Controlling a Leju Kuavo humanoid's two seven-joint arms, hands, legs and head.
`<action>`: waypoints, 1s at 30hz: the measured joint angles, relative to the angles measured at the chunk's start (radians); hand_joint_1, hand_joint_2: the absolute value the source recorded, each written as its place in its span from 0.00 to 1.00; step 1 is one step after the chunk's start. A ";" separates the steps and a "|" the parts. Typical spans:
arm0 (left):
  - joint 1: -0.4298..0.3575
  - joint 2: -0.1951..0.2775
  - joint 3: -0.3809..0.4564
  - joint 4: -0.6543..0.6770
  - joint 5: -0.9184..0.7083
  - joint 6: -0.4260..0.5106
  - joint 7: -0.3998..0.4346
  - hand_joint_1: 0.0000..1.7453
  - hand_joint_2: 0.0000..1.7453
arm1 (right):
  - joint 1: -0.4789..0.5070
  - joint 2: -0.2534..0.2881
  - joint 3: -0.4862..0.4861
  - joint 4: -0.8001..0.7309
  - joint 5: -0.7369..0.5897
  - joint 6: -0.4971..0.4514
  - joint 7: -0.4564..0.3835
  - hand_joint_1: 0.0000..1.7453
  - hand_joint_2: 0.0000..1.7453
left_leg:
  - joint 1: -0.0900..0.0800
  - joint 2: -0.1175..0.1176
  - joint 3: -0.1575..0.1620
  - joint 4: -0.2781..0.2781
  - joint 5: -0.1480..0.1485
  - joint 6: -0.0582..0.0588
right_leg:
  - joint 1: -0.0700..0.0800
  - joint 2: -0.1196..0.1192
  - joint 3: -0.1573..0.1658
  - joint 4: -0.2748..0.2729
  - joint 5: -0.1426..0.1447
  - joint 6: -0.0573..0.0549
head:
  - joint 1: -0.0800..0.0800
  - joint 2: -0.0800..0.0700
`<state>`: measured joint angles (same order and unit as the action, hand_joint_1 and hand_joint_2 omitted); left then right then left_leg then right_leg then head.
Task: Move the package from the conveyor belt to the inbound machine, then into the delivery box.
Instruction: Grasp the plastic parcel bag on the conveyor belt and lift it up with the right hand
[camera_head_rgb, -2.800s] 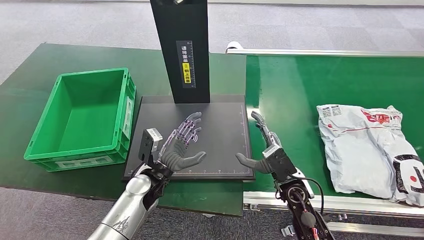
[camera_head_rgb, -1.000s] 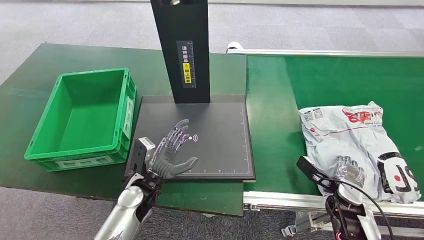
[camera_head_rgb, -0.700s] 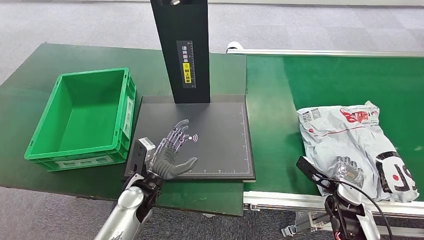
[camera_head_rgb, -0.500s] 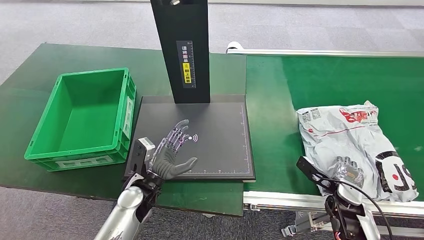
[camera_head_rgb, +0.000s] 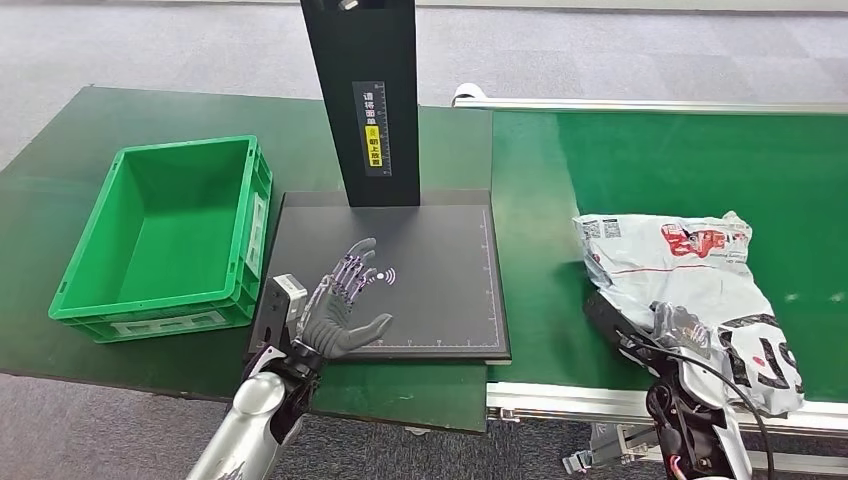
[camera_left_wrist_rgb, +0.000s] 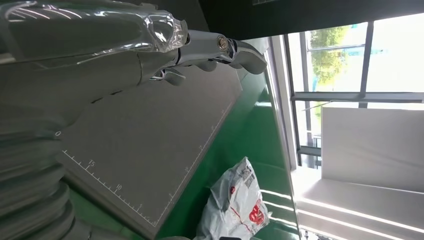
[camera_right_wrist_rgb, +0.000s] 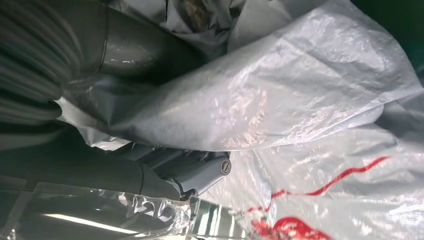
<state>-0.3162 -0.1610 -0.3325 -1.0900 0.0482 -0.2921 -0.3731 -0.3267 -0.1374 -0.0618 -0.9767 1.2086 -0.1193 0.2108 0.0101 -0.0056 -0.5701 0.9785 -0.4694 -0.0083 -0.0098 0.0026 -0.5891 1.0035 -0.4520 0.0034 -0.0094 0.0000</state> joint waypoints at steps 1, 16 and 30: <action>0.000 0.000 0.000 -0.001 0.001 -0.001 0.000 0.00 1.00 | 0.000 0.002 0.000 -0.005 -0.005 -0.003 -0.004 1.00 1.00 | 0.000 0.000 0.000 0.000 0.000 0.000 | 0.000 0.000 0.000 0.000 0.000 0.000 | 0.000 0.000; -0.003 0.005 0.010 -0.003 0.027 -0.012 -0.034 0.00 1.00 | 0.014 0.042 -0.006 -0.147 -0.445 -0.226 -0.375 1.00 1.00 | 0.000 0.000 0.000 0.000 0.000 0.000 | 0.000 0.000 -0.001 0.000 0.000 0.000 | 0.000 0.000; -0.015 0.003 0.011 -0.021 0.029 0.111 -0.078 0.00 1.00 | 0.086 0.084 0.000 -0.372 -0.692 -0.496 -0.709 1.00 1.00 | 0.000 0.000 0.000 0.000 0.000 0.000 | 0.000 0.000 -0.001 0.000 0.000 0.000 | 0.000 0.000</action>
<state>-0.3313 -0.1580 -0.3214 -1.1114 0.0769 -0.1812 -0.4508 -0.2404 -0.0535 -0.0620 -1.3483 0.5168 -0.6152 -0.4984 0.0101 -0.0051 -0.5703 0.9783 -0.4695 -0.0083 -0.0097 0.0027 -0.5896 1.0036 -0.4520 0.0034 -0.0093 -0.0001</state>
